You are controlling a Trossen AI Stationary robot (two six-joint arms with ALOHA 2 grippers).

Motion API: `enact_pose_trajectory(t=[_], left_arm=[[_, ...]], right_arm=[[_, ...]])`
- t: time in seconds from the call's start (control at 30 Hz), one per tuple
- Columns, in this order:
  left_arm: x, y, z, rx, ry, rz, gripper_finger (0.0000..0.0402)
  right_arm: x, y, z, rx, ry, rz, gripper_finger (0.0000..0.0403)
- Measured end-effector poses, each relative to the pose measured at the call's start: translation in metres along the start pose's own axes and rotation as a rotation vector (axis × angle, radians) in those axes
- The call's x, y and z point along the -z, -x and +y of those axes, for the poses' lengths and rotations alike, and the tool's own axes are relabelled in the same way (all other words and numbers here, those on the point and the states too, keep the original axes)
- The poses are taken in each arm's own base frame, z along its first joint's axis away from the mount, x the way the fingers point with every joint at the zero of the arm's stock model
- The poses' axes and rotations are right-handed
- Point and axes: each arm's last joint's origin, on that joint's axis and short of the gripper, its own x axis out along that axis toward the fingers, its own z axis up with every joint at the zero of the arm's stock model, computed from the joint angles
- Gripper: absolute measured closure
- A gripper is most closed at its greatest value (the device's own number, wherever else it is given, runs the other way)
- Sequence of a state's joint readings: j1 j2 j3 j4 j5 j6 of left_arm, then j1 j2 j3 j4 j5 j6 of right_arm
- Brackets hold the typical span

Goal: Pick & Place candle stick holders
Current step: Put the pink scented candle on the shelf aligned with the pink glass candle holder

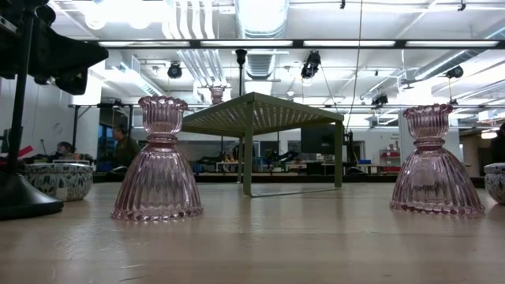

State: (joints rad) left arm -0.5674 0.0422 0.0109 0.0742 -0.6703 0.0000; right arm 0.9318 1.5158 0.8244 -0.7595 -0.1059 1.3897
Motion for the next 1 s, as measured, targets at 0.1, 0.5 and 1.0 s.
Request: enact_pose_trajectory(t=[0.1, 0.5, 1.0], left_arm=[[0.0, 0.0, 0.0, 0.0, 0.0, 0.0, 0.0381], [0.0, 0.0, 0.0, 0.0, 0.0, 0.0, 0.0381], [0.0, 0.0, 0.0, 0.0, 0.0, 0.0, 0.0381]], right_arm=[[0.0, 0.003, 0.003, -0.013, 0.013, -0.003, 0.0111], [-0.01, 0.04, 0.016, 0.017, 0.076, -0.004, 0.0108], [-0.079, 0.128, 0.012, 0.063, 0.195, -0.186, 0.0103]])
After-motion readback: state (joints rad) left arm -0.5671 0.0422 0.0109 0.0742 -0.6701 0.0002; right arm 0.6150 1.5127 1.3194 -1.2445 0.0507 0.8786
